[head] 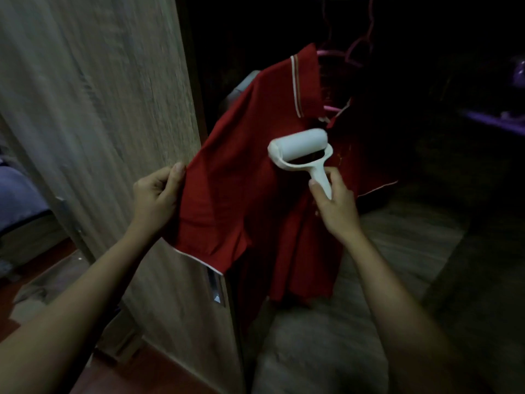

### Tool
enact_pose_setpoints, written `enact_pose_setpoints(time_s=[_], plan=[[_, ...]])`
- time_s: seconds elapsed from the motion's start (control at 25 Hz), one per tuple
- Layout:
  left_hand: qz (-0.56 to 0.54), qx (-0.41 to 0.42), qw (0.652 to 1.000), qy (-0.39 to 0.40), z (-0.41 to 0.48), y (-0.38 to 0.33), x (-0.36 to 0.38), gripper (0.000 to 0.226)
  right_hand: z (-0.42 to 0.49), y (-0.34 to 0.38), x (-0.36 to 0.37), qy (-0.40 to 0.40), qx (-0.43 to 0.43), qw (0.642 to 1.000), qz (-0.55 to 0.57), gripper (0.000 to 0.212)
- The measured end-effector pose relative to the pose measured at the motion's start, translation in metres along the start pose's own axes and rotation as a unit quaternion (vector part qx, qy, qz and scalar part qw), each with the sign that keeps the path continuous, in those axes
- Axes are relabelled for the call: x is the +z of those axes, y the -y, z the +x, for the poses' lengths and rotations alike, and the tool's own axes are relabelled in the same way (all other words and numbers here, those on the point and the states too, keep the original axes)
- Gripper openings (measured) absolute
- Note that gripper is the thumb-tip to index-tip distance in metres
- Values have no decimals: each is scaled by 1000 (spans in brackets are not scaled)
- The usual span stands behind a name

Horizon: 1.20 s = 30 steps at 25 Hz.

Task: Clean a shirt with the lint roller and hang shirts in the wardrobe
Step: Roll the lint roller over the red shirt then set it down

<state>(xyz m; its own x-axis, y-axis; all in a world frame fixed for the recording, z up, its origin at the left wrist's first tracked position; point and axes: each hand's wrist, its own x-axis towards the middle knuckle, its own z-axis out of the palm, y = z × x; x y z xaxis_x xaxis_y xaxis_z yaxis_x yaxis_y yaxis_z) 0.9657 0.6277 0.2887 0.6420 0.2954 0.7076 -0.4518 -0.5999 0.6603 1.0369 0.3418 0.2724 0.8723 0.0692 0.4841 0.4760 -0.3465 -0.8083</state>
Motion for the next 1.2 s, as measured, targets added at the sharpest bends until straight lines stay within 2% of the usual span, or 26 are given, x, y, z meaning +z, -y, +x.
enact_pose_setpoints(time_s=[0.08, 0.28, 0.32, 0.44, 0.56, 0.68, 0.8, 0.92, 0.96, 1.04, 1.12, 1.2], plan=[[13, 5, 1000, 4, 1, -1, -1, 61, -6, 0, 8, 1, 14, 999, 38, 7], [8, 5, 1000, 2, -1, -2, -2, 64, -68, -84, 50, 69, 130, 987, -64, 26], [8, 5, 1000, -1, 0, -2, -1, 63, -68, -93, 48, 54, 145, 986, -56, 26], [8, -3, 1000, -12, 1, -1, -1, 50, -23, -103, 19, -57, 188, 980, -31, 31], [10, -12, 1000, -16, 1, 2, -1, 49, 43, -99, -24, -111, 190, 975, -24, 36], [3, -4, 1000, -12, 0, 2, 0, 45, 65, -96, -42, -124, 175, 976, 21, 36], [5, 3, 1000, -9, 0, 1, 1, 46, 21, -115, -10, -80, 147, 986, 22, 30], [6, 9, 1000, -8, -1, 1, 1, 44, -62, -141, 37, 7, 157, 986, 53, 17], [8, 12, 1000, -8, -1, 0, 1, 43, -78, -143, 43, 23, 152, 987, 50, 21], [14, 14, 1000, -5, -1, 0, 0, 46, -69, -147, 43, -8, 151, 988, 35, 35], [19, 18, 1000, -2, -1, 0, 1, 59, -29, -146, 31, -58, 186, 980, 36, 34], [21, 26, 999, 0, -2, 0, 0, 61, 19, -141, 10, -87, 192, 977, 17, 33]])
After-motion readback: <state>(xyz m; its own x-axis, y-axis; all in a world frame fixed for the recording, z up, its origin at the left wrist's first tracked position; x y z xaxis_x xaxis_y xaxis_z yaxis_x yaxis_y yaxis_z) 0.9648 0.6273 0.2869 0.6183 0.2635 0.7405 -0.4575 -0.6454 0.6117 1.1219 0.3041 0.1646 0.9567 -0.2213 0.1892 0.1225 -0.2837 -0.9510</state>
